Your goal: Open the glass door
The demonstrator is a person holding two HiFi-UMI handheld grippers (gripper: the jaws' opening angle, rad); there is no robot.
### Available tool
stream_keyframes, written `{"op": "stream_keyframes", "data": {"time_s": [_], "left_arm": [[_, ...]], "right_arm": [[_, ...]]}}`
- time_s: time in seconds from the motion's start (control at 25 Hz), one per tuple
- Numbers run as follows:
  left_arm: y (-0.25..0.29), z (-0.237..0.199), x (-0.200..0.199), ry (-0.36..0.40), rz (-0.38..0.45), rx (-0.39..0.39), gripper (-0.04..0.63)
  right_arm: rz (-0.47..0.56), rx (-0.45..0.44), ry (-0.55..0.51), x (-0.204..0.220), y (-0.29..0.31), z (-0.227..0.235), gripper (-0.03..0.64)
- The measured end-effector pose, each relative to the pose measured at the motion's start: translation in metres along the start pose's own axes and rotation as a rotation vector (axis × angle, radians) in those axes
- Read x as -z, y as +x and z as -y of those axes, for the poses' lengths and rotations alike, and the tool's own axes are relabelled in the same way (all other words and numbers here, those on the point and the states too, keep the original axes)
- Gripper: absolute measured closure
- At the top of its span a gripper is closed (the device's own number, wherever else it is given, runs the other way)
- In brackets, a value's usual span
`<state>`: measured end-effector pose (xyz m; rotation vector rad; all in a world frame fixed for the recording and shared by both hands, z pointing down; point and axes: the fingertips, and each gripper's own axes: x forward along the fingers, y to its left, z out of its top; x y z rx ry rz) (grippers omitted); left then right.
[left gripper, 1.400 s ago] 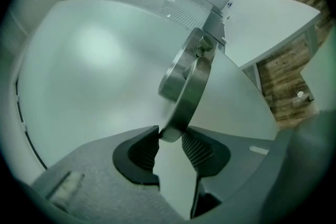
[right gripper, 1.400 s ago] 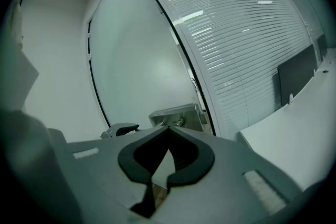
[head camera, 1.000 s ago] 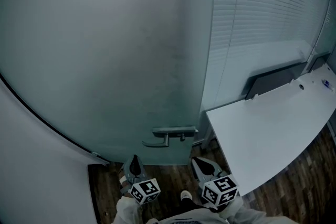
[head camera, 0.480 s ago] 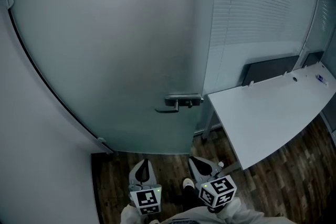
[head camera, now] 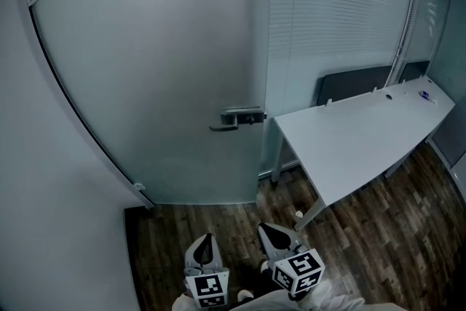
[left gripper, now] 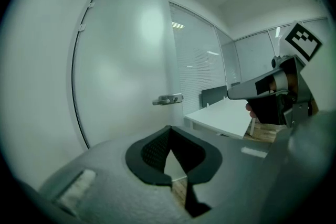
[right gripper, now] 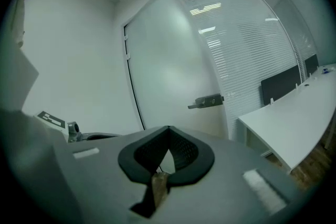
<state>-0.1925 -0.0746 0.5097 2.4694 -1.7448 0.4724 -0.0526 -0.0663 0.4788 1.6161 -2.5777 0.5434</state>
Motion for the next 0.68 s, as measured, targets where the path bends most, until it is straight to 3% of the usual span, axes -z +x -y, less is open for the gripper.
{"op": "stream_keyframes", "data": {"time_s": [0.2,0.4,0.68], "left_arm": [[-0.001,0.012,0.016,-0.016,-0.001,-0.004,0.597],[-0.015,0.022,-0.012,-0.006,0.019,-0.010,0.597],[-0.009,0.049,-0.022,0.003,0.040,0.015,0.597]], "right_arm": [[0.004,0.007,-0.005,0.012,-0.009,0.012,0.614],[0.026,-0.009,-0.013,-0.014,-0.027,0.005,0.614],[0.024,-0.002,-0.008,-0.014,-0.040,0.019,0.614]]}}
